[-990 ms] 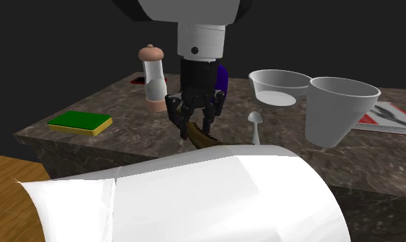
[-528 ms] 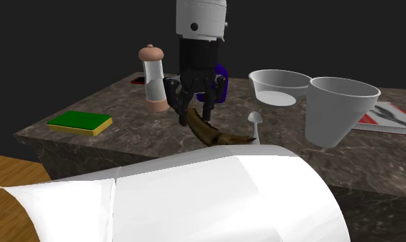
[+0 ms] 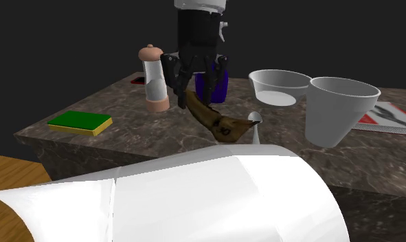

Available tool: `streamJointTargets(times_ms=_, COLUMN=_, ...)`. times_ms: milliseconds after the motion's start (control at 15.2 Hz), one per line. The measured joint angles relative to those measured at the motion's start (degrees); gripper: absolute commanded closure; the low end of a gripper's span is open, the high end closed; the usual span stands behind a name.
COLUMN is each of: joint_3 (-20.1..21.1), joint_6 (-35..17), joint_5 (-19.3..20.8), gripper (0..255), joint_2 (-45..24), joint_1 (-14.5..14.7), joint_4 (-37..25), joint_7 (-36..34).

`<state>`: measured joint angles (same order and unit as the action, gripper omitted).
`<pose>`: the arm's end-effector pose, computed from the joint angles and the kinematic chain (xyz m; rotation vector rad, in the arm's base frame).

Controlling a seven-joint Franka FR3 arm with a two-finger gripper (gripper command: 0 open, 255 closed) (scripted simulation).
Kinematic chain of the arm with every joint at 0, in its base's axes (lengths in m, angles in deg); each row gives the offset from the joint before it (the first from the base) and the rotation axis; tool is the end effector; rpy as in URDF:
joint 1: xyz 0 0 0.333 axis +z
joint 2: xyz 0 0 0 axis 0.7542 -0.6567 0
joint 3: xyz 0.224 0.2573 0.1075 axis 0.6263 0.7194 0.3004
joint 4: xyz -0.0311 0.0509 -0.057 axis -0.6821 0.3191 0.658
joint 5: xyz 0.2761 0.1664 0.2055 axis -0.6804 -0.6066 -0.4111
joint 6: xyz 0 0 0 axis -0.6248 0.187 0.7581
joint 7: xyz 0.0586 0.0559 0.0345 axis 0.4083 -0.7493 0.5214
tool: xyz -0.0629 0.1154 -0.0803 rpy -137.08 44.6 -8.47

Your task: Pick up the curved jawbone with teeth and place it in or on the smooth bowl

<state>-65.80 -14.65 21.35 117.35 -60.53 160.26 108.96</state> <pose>0.2144 -0.1775 0.4441 -3.0298 -0.0592 0.0654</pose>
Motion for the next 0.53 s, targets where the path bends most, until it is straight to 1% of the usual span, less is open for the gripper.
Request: streamJointTargets(times_ms=528, joint_3=1.46, joint_6=6.35, joint_5=-1.19, gripper=255, joint_2=0.62, joint_1=0.47, joint_4=-5.74, joint_7=-0.24)
